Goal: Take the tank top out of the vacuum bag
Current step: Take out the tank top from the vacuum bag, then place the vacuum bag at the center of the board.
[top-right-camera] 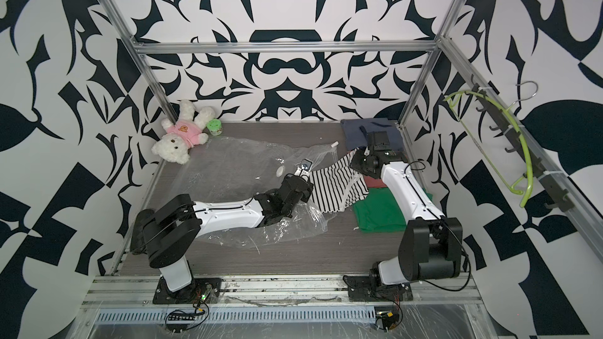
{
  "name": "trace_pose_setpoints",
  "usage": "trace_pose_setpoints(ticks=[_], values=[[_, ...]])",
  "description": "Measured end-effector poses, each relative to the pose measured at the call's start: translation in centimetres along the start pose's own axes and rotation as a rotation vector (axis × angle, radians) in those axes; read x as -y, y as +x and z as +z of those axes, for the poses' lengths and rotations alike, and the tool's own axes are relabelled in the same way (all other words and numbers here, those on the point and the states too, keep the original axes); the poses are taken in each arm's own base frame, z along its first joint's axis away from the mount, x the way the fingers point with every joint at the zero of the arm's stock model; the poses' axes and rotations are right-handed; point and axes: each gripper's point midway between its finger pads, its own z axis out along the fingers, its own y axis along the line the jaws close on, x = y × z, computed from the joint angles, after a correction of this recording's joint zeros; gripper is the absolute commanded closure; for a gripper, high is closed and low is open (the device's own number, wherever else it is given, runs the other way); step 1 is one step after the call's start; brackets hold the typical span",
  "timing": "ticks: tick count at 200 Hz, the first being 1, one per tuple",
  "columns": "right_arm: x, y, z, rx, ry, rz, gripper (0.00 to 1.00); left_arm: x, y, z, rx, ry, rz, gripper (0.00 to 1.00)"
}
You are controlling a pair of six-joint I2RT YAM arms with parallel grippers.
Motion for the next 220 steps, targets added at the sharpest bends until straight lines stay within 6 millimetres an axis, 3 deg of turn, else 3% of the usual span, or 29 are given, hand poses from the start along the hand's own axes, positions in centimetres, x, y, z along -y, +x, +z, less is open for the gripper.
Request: trace_pose_setpoints(ticks=[52, 119, 220], values=[[-1.3, -3.7, -3.0, 0.078, -0.021, -0.024, 1.00, -0.8, 0.4, 0.0, -0.015, -0.047, 0.009, 1.00], [-2.5, -6.2, -4.5, 0.107, -0.036, -0.030, 1.00, -2.4, 1.0, 0.4, -0.056, -0.171, 0.012, 1.00], [-5.6, -10.6, -11.8, 0.258, -0.095, -0.052, 1.00, -2.5, 1.6, 0.4, -0.063, -0.177, 0.005, 1.00]])
